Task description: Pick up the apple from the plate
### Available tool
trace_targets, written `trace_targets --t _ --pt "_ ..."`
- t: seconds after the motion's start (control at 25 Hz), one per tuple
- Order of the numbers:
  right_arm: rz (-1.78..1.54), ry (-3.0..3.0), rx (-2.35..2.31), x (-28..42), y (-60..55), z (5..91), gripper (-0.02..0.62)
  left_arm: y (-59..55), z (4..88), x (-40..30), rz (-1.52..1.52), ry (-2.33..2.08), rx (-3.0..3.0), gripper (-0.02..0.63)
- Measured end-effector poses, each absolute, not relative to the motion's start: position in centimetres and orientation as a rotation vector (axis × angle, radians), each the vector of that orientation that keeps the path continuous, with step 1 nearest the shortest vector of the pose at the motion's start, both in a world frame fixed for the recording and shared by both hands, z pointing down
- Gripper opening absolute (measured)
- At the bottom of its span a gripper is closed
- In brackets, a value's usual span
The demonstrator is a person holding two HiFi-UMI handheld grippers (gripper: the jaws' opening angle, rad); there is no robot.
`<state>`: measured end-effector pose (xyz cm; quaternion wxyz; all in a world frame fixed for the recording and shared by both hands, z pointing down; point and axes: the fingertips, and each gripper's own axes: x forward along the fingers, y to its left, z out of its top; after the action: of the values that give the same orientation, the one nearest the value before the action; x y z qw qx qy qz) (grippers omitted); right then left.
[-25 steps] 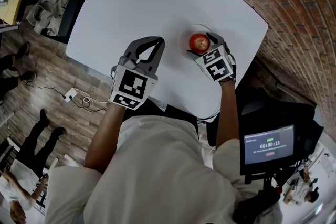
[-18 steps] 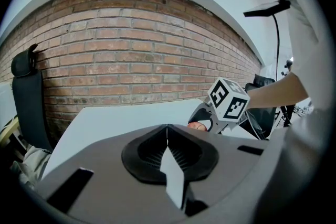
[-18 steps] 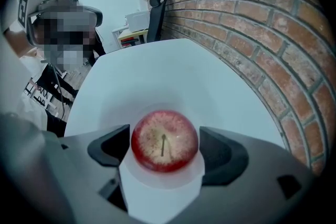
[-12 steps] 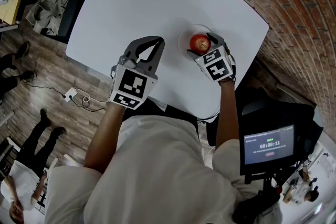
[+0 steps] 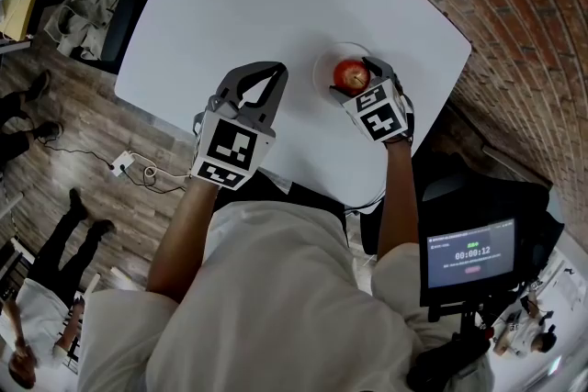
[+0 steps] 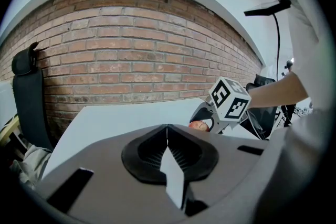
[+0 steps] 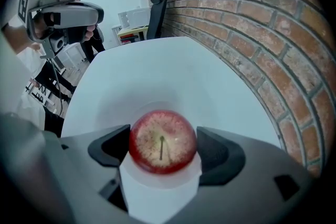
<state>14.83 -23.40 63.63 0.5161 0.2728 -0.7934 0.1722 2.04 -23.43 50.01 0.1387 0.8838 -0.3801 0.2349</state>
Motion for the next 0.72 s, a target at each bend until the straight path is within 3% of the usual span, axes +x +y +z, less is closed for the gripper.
trace_targets --t 0.72 --pt "0.424 -1.899 0.694 15.7 -23.4 62.5 0.39 -23.0 49.2 3.1 0.679 -1.088 2.583 0.006"
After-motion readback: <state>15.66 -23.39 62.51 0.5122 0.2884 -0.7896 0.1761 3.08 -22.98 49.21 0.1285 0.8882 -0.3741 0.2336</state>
